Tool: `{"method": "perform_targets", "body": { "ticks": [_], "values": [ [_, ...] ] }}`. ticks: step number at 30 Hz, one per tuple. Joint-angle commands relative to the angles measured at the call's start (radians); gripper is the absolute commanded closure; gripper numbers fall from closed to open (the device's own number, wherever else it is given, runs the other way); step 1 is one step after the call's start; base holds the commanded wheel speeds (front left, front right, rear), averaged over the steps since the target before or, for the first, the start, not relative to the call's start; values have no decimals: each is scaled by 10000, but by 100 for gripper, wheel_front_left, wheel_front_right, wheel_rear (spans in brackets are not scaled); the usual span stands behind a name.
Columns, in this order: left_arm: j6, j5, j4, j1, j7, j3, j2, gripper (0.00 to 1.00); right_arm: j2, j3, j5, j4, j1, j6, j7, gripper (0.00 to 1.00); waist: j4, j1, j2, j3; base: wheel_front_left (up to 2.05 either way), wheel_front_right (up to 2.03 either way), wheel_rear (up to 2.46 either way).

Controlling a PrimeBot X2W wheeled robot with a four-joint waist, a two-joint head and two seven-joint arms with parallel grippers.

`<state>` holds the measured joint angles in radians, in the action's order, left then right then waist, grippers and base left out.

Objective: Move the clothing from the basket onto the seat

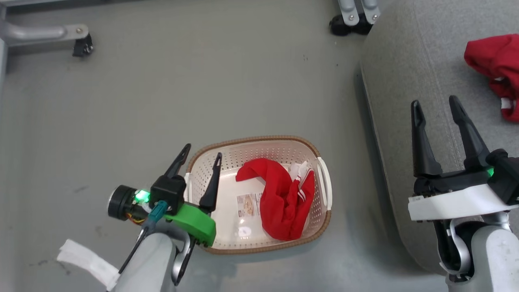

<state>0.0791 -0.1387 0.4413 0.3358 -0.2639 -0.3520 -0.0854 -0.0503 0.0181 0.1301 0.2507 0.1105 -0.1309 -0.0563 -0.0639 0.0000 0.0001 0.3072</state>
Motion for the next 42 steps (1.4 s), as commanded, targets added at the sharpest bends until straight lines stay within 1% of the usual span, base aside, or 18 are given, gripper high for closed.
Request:
{"method": "perform_targets", "body": {
  "ticks": [1, 6, 13, 19, 29, 35, 38, 42],
  "values": [
    [94, 19, 213, 374, 26, -147, 38, 0, -4, 43, 84, 62, 217, 3, -110, 0, -480, 0, -1, 1189, 0, 0, 0],
    [349, 124, 1147, 1383, 37, -1100, 231, 0, -1, 346, 133, 120, 566, 3, -390, 0, -584, 0, -1, 2066, 0, 0, 0],
    [451, 34, 2326, 2543, 190, -2212, 309, 0, -1, 370, 242, 240, 1078, 3, -713, 0, -947, 0, -1, 3241, 0, 0, 0],
    [503, -83, 3168, 3394, 463, -2838, 321, 0, -1, 158, 358, 259, 1507, 3, -1005, 0, -1368, 0, -1, 4288, 0, 0, 0],
    [513, -194, 4507, 4748, 1093, -3194, 291, 0, 4, -387, 721, 99, 2169, 3, -1599, 0, -2266, 0, -1, 6007, 0, 0, 0],
    [498, -203, 5352, 5480, 1471, -3213, 107, 0, 5, -714, 997, -128, 2369, 3, -1875, 0, -2796, 0, -1, 6640, 0, 0, 0],
    [340, -237, 5747, 5780, 1648, -3142, 1, 0, 5, -825, 1141, -287, 2457, 3, -1964, 0, -2978, 0, -1, 6816, 0, 0, 0],
    [18, -375, 6270, 6090, 1928, -2962, -172, 0, 4, -936, 1323, -494, 2495, 3, -2048, 0, -3144, 0, -1, 6971, 0, 0, 0]
  ]
}}
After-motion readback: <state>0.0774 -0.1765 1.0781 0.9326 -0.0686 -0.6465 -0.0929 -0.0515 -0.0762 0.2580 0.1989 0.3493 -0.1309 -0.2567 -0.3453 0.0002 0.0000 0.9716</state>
